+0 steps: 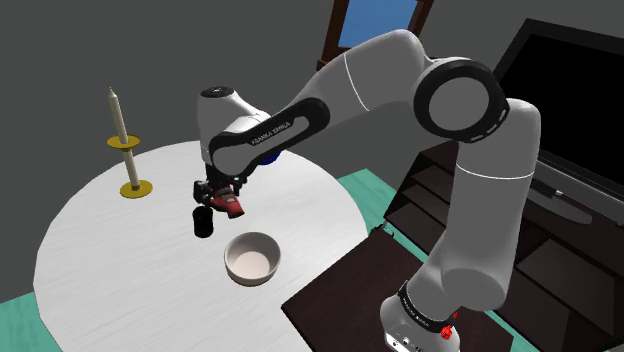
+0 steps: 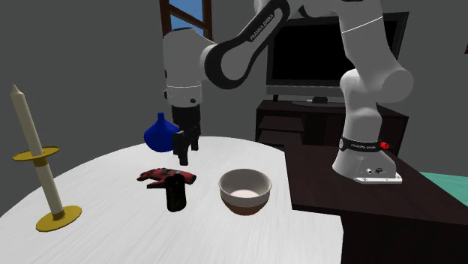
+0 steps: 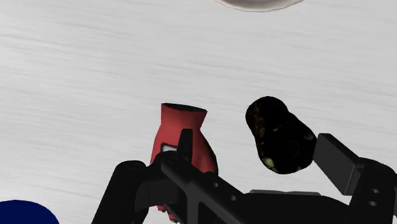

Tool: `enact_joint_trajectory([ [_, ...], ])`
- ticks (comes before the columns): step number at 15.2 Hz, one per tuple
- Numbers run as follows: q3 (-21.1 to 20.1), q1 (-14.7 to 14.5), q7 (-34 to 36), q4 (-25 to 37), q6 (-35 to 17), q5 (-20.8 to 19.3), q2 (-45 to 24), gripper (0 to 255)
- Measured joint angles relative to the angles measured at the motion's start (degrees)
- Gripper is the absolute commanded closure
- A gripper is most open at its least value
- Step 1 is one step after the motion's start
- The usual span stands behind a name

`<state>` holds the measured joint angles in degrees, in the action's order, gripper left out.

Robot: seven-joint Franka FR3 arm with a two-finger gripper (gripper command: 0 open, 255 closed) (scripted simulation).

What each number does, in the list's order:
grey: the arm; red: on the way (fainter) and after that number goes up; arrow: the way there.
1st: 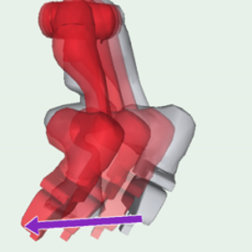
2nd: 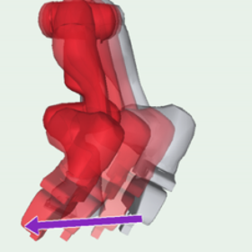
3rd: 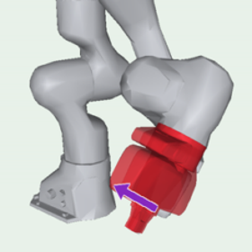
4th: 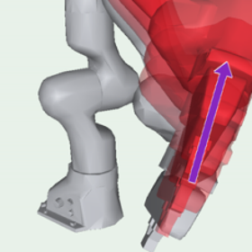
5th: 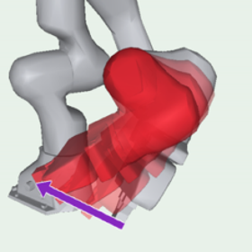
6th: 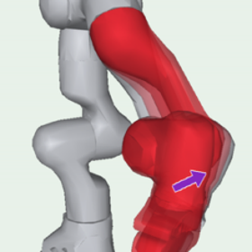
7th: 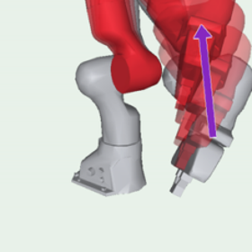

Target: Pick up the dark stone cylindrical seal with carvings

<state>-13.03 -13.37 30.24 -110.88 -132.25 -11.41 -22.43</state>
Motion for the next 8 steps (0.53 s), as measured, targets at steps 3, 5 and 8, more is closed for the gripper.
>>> enact_joint_trajectory([
  [3,0.4,-2.2,1.7,6.6,0.0,-2.0,-6.4,0],
  [5,0.7,-3.4,2.5,9.6,-0.1,-2.9,-9.6,0],
  [8,1.1,-4.0,3.0,11.1,-1.0,-3.5,-11.9,0],
])
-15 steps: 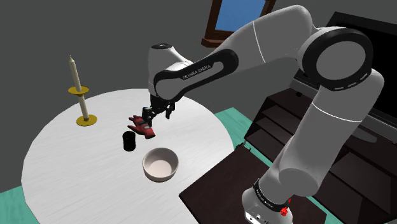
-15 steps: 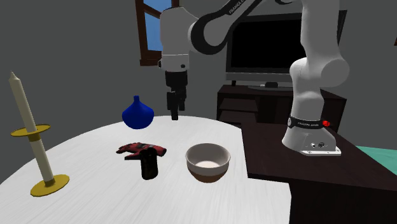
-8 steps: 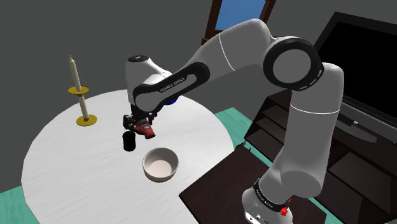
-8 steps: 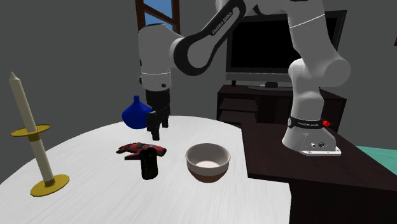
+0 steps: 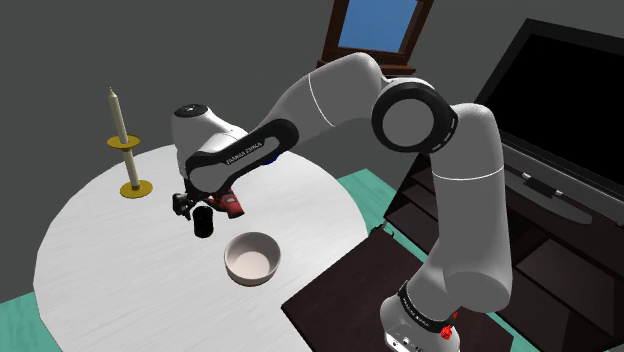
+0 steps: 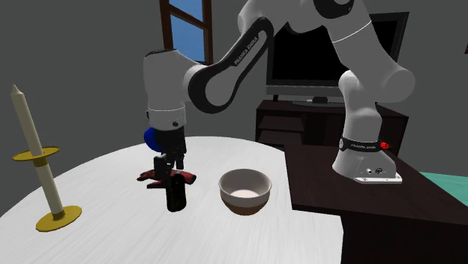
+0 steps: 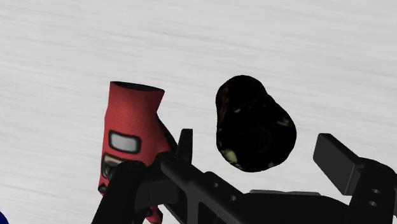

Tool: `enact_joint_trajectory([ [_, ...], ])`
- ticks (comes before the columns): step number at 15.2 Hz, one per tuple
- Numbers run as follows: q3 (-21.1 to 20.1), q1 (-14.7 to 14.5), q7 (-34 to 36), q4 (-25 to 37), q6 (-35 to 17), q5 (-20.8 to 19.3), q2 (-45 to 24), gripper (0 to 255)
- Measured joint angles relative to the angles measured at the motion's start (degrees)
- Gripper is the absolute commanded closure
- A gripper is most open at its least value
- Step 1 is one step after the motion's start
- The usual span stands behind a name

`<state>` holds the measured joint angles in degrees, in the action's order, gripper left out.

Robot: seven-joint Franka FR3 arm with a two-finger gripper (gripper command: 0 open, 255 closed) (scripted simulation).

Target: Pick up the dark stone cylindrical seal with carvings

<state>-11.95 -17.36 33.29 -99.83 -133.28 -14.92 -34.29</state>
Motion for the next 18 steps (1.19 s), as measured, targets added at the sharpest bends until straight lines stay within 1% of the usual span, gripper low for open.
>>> enact_joint_trajectory([
  [5,0.6,-0.5,0.8,0.2,-2.4,-0.8,-2.6,0],
  [6,0.6,-0.5,0.8,0.2,-2.6,-0.9,-2.8,255],
  [16,0.7,-0.5,0.8,0.4,-2.8,-0.9,-3.0,255],
  [18,0.5,-0.4,0.7,0.2,-2.2,-0.7,-2.4,255],
])
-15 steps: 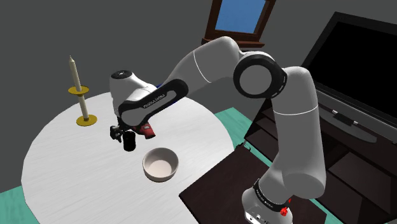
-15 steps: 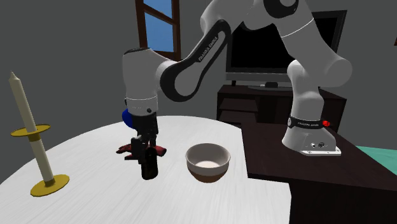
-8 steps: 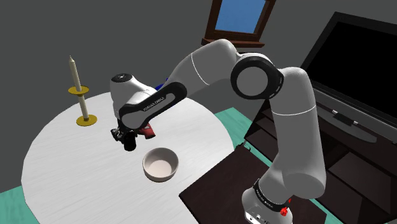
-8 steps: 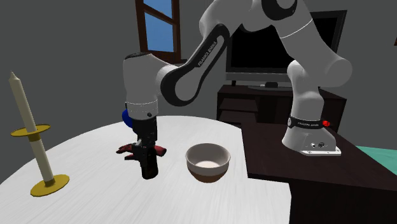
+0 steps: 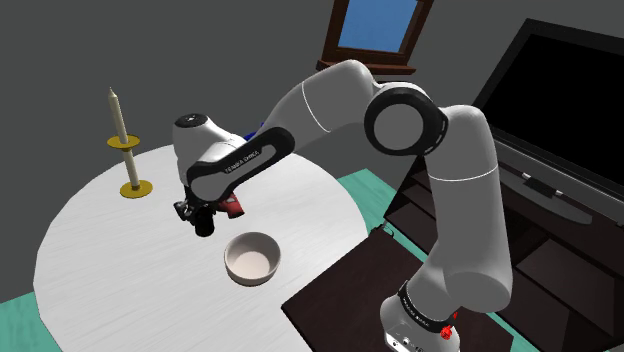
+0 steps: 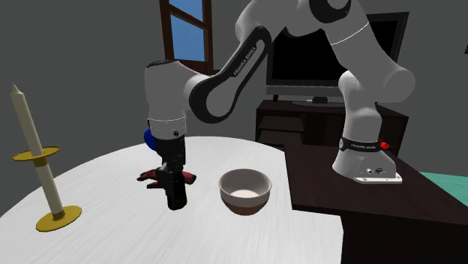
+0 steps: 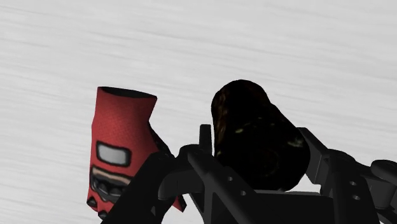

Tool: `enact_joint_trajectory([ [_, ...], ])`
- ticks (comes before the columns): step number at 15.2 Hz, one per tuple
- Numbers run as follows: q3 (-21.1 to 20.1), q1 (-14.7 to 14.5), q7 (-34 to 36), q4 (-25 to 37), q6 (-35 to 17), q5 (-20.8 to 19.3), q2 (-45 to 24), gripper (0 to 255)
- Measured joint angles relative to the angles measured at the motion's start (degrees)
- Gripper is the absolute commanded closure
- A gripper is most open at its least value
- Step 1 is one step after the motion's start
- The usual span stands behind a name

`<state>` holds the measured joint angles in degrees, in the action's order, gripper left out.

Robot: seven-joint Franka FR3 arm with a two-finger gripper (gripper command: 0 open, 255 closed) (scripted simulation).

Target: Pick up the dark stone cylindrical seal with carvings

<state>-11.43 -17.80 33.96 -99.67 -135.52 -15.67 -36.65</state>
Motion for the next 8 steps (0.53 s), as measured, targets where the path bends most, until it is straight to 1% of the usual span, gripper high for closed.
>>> enact_joint_trajectory([
  [8,-0.9,0.6,-1.1,0.0,4.0,1.3,4.0,255],
])
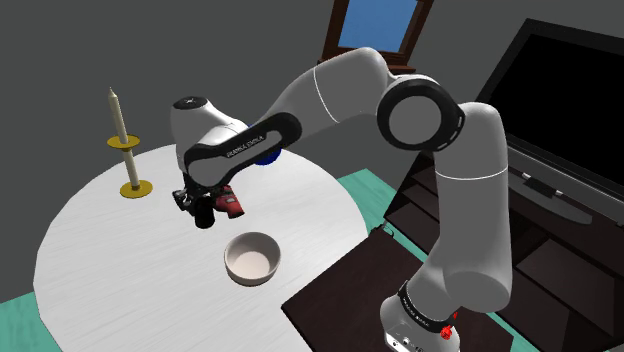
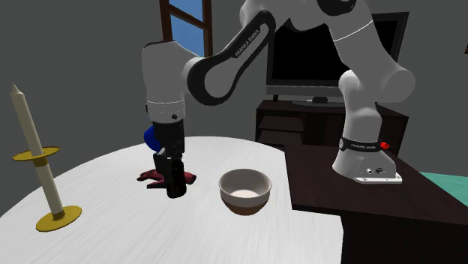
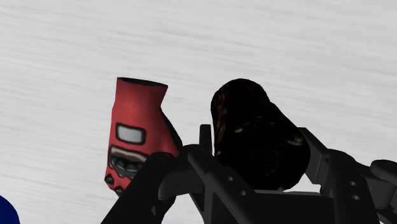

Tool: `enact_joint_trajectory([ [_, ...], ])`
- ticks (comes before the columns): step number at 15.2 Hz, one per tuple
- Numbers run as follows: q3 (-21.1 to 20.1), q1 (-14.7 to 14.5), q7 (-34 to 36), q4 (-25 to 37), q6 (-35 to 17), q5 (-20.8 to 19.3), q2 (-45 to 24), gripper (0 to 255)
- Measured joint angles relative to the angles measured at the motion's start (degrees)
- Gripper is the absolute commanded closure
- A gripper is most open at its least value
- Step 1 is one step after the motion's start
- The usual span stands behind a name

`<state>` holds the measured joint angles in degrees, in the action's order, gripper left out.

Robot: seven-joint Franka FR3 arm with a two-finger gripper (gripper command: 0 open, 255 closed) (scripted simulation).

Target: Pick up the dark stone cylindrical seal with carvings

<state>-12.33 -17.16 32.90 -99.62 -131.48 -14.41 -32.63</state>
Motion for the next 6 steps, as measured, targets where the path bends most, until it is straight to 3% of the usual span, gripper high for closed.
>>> enact_joint_trajectory([
  [6,-0.5,0.4,-0.8,0.7,3.0,0.9,2.4,255],
])
